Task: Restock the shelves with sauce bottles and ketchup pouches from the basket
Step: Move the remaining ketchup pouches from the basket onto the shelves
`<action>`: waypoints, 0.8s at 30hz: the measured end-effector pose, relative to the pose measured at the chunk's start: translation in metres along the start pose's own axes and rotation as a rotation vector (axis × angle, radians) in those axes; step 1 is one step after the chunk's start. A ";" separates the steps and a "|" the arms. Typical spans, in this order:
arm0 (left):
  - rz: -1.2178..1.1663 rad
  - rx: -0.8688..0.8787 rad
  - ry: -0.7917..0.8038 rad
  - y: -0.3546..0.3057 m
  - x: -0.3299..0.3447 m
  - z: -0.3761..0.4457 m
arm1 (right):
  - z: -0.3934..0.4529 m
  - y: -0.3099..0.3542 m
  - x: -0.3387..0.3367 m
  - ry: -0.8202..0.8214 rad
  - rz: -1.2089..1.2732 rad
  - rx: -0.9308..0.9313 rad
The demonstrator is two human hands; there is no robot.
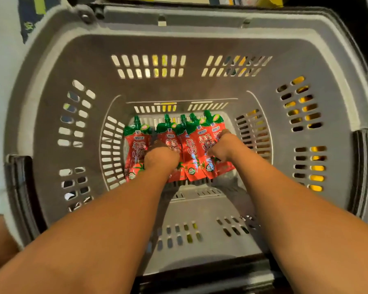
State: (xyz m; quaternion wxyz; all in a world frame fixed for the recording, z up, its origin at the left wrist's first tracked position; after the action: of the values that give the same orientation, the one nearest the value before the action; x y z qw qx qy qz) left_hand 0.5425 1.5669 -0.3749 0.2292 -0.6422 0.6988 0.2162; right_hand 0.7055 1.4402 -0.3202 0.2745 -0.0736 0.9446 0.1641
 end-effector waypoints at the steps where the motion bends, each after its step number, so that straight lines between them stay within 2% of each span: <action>1: -0.043 -0.007 -0.006 -0.001 0.001 -0.001 | 0.002 0.000 0.000 -0.010 0.003 0.003; 4: -0.181 -0.016 -0.019 -0.003 0.001 -0.004 | 0.005 -0.002 -0.001 -0.032 -0.018 0.003; 11: -0.270 -0.045 0.053 -0.002 0.003 -0.007 | 0.007 -0.002 0.002 0.000 -0.002 -0.007; 18: -0.316 -0.073 0.067 0.002 0.003 -0.009 | 0.004 0.008 0.006 0.059 -0.144 0.023; 24: -0.284 -0.085 0.075 0.007 -0.001 -0.009 | 0.002 0.001 0.013 0.053 -0.034 0.004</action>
State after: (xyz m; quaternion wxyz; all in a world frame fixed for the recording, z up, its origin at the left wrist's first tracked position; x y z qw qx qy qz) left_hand 0.5349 1.5630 -0.3673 0.2037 -0.7513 0.5993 0.1867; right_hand 0.6951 1.4410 -0.3287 0.2525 -0.0934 0.9505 0.1553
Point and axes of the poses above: each hand's wrist, its own z-axis towards the middle knuckle, its own x-axis out of the palm, y = z × x, the point moved 4 cm from there along z, towards the middle knuckle, and after that the axes turned 12 degrees about -x, right-handed, at the moved point
